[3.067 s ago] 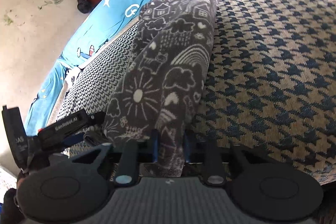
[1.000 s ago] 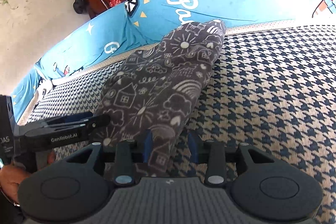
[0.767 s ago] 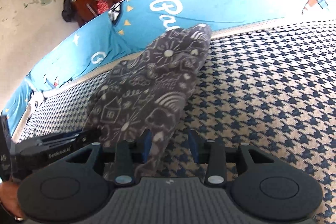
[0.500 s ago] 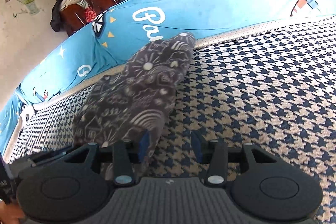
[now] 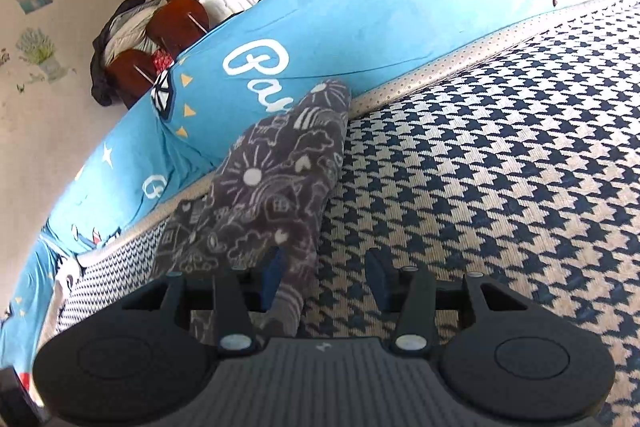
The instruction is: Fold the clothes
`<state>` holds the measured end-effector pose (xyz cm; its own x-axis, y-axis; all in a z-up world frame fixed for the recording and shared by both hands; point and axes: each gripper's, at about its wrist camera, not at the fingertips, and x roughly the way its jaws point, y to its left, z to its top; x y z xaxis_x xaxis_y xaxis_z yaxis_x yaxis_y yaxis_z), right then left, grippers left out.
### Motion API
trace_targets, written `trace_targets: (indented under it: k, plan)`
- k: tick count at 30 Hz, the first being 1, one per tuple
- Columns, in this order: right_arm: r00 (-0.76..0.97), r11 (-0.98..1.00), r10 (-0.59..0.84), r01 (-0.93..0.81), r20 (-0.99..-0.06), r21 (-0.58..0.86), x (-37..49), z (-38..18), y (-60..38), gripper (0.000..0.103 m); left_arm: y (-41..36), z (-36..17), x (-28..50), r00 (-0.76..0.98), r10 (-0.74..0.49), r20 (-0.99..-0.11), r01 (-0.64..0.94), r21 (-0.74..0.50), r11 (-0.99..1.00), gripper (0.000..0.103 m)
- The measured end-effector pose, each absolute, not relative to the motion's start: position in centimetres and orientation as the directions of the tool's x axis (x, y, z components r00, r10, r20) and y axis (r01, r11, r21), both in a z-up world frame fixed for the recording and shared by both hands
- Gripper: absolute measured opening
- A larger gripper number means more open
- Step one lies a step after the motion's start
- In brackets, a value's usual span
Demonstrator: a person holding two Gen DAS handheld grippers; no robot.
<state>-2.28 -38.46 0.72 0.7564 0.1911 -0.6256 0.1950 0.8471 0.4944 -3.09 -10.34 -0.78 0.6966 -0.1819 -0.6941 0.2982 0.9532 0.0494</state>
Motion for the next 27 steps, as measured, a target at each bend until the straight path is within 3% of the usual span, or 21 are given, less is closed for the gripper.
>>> trace_targets:
  k: [4,11,13,15,27]
  plan:
    - [0.767,0.826,0.201,0.201,-0.609,0.527,-0.9,0.4,-39.1,0.046,-10.1,0.1,-3.2,0.708,-0.182,-0.682,0.292,0.049,0.955,0.043]
    - [0.785,0.791,0.219,0.205,-0.580,0.577,1.1,-0.4,-40.1,0.046,-9.5,1.2,-3.3,0.709,-0.204,-0.674,0.270,-0.008,0.963,0.059]
    - [0.790,0.781,0.224,0.204,-0.571,0.590,1.6,-0.7,-40.4,0.046,-9.4,1.6,-3.6,0.717,-0.214,-0.663,0.270,-0.019,0.963,0.073]
    - [0.794,0.772,0.229,0.204,-0.562,0.603,2.1,-1.0,-40.7,0.046,-9.5,1.9,-4.0,0.726,-0.223,-0.650,0.274,-0.024,0.962,0.079]
    - [0.817,0.712,0.230,0.228,-0.528,0.664,5.9,-3.0,-42.5,0.046,-10.6,1.9,-5.0,0.719,-0.262,-0.644,0.344,0.002,0.939,0.086]
